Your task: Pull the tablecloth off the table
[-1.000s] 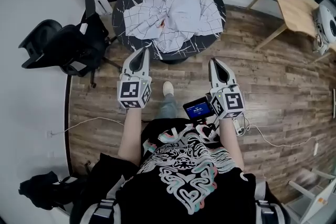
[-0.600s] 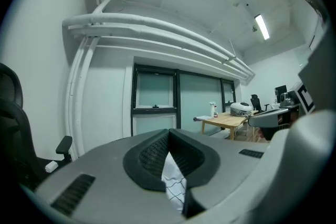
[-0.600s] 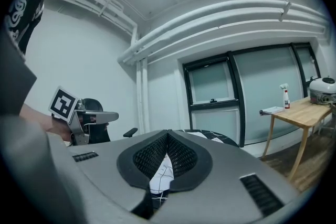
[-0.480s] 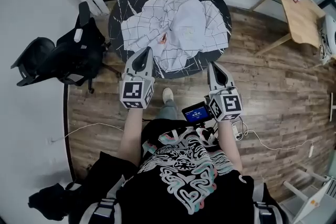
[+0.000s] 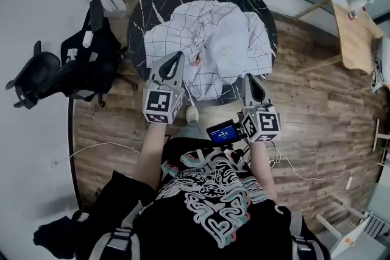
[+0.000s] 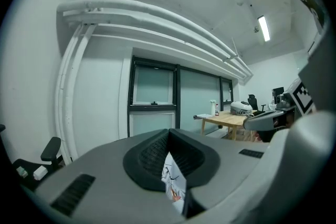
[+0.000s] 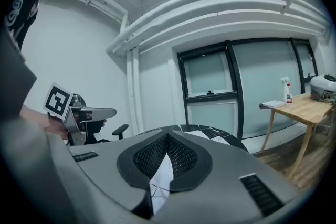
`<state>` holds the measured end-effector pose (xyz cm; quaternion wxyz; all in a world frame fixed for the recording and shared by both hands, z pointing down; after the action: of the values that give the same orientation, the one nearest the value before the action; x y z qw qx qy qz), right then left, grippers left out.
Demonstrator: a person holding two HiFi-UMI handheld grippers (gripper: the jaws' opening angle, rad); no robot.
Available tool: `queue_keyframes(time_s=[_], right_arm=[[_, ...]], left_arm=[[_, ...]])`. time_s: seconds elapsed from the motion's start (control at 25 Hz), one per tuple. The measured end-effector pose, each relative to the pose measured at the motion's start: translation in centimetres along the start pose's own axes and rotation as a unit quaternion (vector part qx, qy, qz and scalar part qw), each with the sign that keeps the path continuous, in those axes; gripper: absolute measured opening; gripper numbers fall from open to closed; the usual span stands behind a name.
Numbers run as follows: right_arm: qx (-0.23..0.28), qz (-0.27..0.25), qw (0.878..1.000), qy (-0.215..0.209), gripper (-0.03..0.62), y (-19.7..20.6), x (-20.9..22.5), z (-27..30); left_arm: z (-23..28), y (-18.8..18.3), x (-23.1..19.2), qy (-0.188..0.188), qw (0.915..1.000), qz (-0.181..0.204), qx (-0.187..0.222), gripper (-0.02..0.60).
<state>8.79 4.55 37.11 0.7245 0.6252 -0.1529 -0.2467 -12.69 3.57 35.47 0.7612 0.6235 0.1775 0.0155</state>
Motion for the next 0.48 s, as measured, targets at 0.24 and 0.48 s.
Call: queue_keyframes(time_s=[0.24,0.48], right_arm=[[-0.008,-0.001,1.0,0.012,0.014,-0.2,0.7,3.7],[-0.012,0.016,0.999,0.025,0.014,-0.4,2.4,5.7]], left_arm=[[2.7,-0.7,-2.7,0.011,0.9999,0.001,-0.004,0.028],[5.7,-1.3,-4.3,0.025,0.9996,-0.015,-0.001,0.028]])
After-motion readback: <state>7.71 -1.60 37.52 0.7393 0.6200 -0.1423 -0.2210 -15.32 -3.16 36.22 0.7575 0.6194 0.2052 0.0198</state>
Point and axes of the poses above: the fingertips, and each gripper's own axes: z forward along the fingers, x to its right, y out of its underside, the point moved 1 cm from there along -z, backward along the fingers, and after that the axes turned 13 degrees about -z, right-handed, at the moved point
